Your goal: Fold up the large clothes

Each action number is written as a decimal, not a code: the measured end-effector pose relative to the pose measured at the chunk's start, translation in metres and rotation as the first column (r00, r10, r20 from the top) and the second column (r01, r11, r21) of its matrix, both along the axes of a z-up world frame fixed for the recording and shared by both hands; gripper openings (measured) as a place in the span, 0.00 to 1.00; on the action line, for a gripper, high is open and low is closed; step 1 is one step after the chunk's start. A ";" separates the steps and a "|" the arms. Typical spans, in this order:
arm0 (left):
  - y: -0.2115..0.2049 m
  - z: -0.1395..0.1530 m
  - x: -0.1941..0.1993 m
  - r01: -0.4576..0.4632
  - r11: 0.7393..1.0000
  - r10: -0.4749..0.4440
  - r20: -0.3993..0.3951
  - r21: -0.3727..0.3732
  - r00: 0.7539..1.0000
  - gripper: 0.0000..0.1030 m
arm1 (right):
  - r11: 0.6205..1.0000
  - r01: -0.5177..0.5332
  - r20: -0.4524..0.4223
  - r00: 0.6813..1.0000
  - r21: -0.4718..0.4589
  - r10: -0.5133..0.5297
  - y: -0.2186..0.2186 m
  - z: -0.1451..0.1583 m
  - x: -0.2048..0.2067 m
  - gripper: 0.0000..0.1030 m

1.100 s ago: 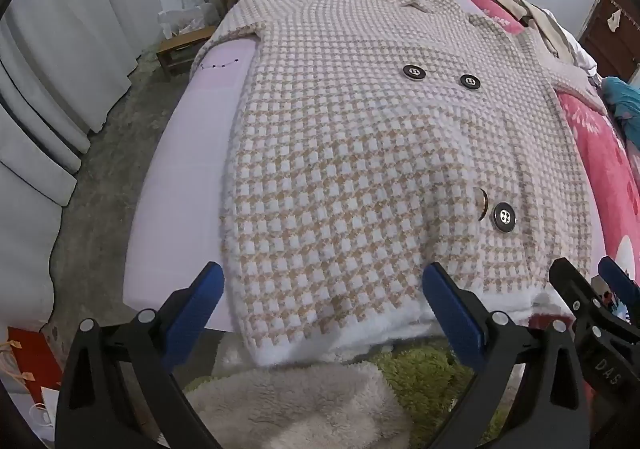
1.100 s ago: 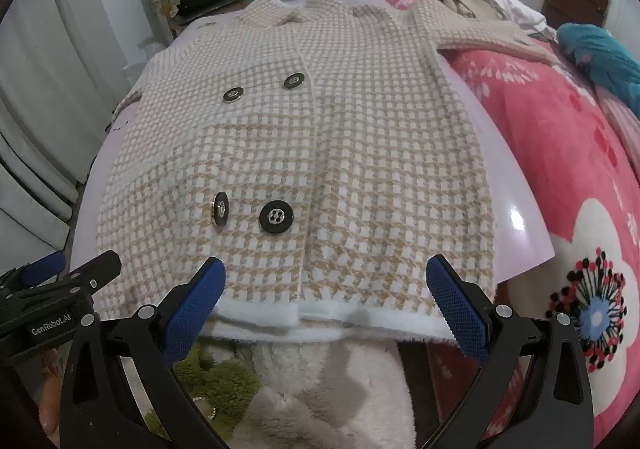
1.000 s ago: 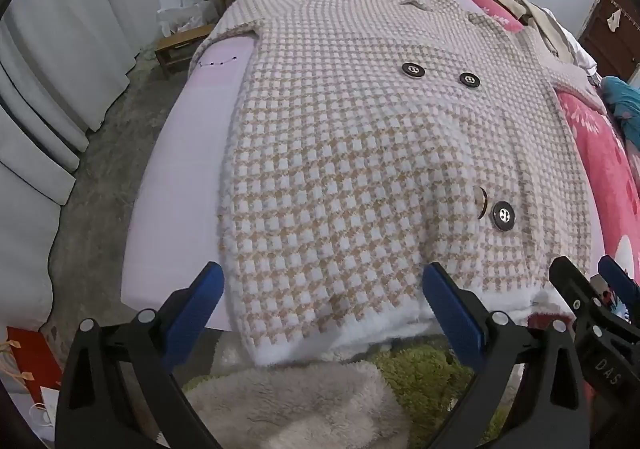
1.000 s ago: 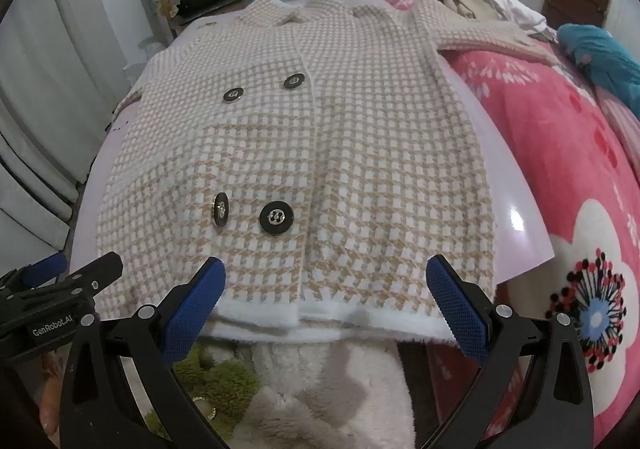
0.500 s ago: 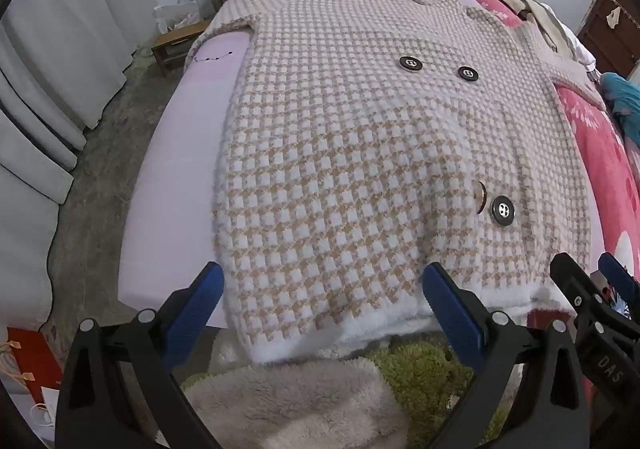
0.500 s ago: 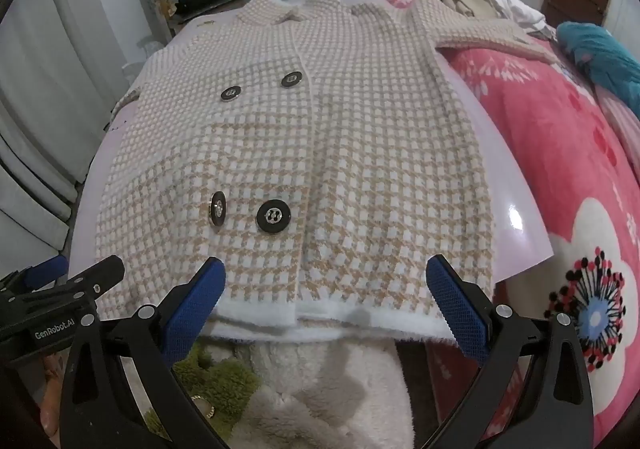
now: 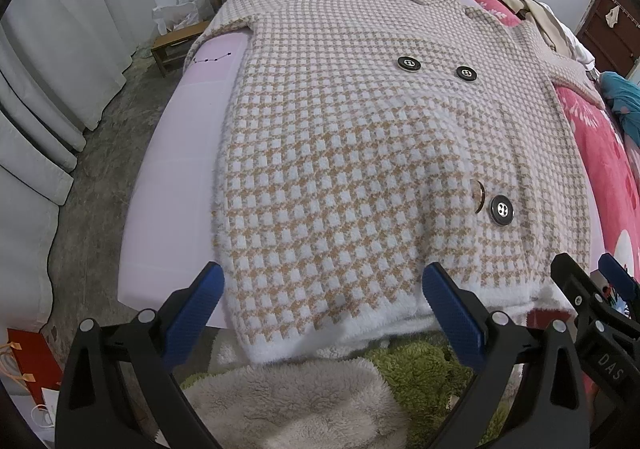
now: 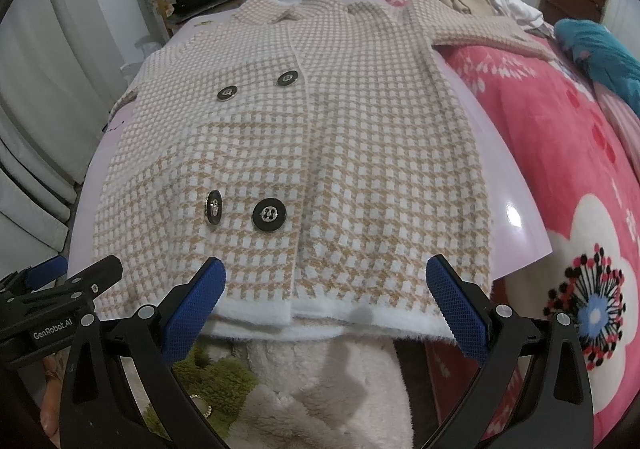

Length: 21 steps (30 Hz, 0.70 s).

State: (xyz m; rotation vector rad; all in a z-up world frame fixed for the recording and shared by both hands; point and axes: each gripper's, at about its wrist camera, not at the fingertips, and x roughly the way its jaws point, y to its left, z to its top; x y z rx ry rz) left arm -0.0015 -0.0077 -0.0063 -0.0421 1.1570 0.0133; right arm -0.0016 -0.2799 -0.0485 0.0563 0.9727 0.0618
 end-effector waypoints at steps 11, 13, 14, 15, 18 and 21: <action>0.000 0.002 0.000 -0.002 1.000 0.002 0.005 0.003 1.000 0.95 | 1.000 0.002 -0.003 1.000 0.000 -0.002 0.000 0.000 0.001 0.94; 0.000 0.002 0.000 -0.001 1.000 0.001 0.005 0.002 1.000 0.95 | 1.000 0.002 -0.005 1.000 0.000 -0.002 0.000 0.001 0.001 0.94; 0.000 0.002 0.000 -0.001 1.000 0.001 0.004 0.002 1.000 0.95 | 1.000 0.002 -0.005 1.000 0.000 -0.002 0.000 0.000 0.001 0.94; 0.000 0.002 0.001 -0.001 1.000 0.001 0.003 0.002 1.000 0.95 | 1.000 0.003 -0.005 1.000 0.001 -0.003 0.000 0.000 0.001 0.94; 0.000 0.002 0.001 -0.001 1.000 0.001 0.004 0.002 1.000 0.95 | 1.000 0.003 -0.004 1.000 0.000 -0.003 0.000 0.000 0.001 0.94; 0.000 0.002 0.001 -0.001 1.000 0.001 0.004 0.002 1.000 0.95 | 1.000 0.002 -0.004 1.000 0.000 -0.002 0.000 0.000 0.001 0.94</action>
